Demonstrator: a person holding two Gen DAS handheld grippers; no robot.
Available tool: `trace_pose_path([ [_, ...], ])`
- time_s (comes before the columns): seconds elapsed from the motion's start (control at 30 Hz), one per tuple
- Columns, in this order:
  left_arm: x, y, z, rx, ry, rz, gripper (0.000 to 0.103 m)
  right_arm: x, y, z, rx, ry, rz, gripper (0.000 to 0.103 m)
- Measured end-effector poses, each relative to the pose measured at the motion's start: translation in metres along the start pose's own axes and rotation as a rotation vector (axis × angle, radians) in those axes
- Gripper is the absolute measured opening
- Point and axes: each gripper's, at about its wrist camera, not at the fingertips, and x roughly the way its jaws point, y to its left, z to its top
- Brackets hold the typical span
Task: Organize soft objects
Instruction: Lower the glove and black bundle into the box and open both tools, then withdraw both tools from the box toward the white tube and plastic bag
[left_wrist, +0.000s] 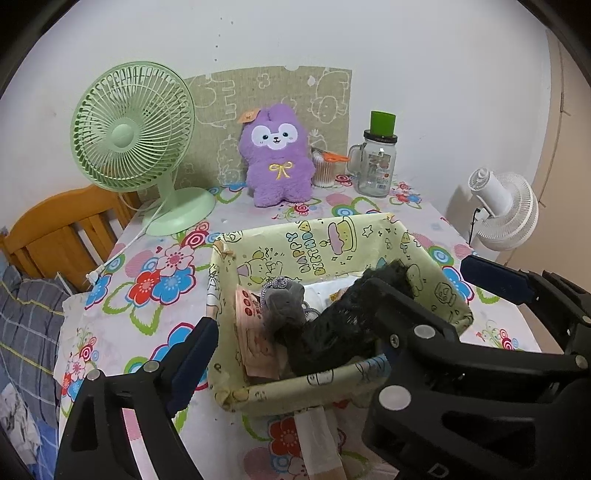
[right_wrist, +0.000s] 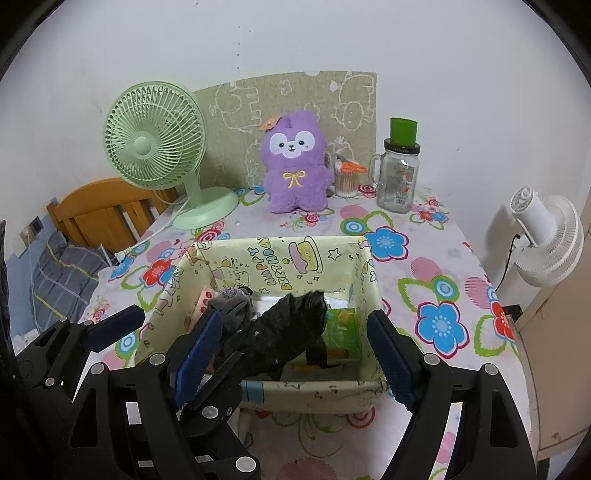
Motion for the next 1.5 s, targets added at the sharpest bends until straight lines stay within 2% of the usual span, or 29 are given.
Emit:
trace_pose_path([
  [0.4,-0.021,-0.005,-0.012,0.003,-0.028,0.0,0.093,-0.022,0.003,-0.012,-0.007,-0.027,-0.002,0.084],
  [0.67,-0.03,-0.009,-0.022,0.007,-0.035,0.002,0.095,-0.033,0.003,-0.023,-0.009,-0.046,-0.008,0.088],
  [1.5,-0.056,-0.014,-0.049,0.01,-0.059,-0.008,0.102,-0.064,0.007,-0.052,-0.016,-0.074,-0.024,0.089],
])
